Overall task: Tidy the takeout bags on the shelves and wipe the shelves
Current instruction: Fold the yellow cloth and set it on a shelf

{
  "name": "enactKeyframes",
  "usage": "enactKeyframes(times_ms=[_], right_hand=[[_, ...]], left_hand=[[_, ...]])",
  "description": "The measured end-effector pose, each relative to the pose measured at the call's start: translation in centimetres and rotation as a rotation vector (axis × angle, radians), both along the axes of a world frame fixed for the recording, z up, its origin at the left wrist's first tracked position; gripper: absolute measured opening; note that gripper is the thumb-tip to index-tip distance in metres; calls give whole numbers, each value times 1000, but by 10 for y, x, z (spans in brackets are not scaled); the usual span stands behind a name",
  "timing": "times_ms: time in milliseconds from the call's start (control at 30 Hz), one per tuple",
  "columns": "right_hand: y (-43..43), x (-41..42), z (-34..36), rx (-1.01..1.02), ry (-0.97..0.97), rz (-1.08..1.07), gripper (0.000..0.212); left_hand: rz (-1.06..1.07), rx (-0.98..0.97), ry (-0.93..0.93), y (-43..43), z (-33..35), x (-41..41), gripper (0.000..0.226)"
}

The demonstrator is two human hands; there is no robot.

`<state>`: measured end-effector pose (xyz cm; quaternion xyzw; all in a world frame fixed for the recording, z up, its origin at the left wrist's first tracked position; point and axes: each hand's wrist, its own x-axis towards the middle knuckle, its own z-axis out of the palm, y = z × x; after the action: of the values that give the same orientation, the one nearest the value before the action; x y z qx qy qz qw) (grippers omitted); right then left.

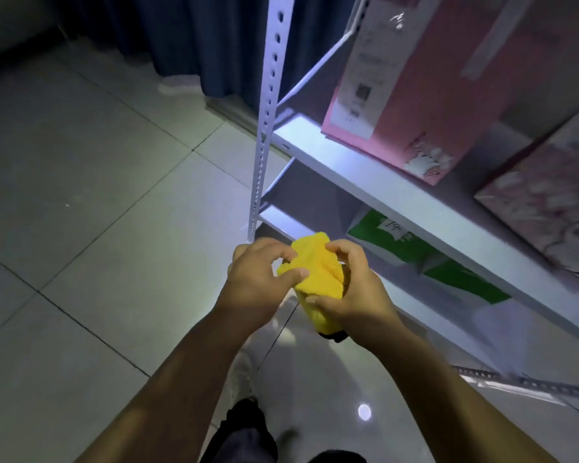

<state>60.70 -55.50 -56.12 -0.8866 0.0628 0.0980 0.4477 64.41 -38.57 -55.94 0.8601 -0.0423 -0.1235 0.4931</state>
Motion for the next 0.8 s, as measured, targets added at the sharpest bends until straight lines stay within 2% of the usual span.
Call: enactKeyframes(times_ms=[100,133,200,333,467,600,700,800], right_hand=[[-2,-27,34,78,7,17,95],[-2,-37,43,101,-1,16,91],[-3,-61,58,132,-43,6,69],[-5,-115,85,84,-140,-123,34],[-3,-166,119,7,-168,-130,24],[-1,-195,163,-44,-180,-66,15],[3,-210,200,-90,-254,-12,17],[4,-224,233,-158,-275,19,21]], left_hand=[[-32,-1,-85,0,41,-28,12],[-44,4,-116,0,52,-40,12],[-45,9,-157,0,71,-66,12],[-51,-30,-169,1,105,-127,34],[-81,17,-120,7,132,-175,21],[-110,-57,-51,18,162,-206,15],[-198,-60,-26,24,183,-222,22],[-272,-52,-100,27,199,-227,30]])
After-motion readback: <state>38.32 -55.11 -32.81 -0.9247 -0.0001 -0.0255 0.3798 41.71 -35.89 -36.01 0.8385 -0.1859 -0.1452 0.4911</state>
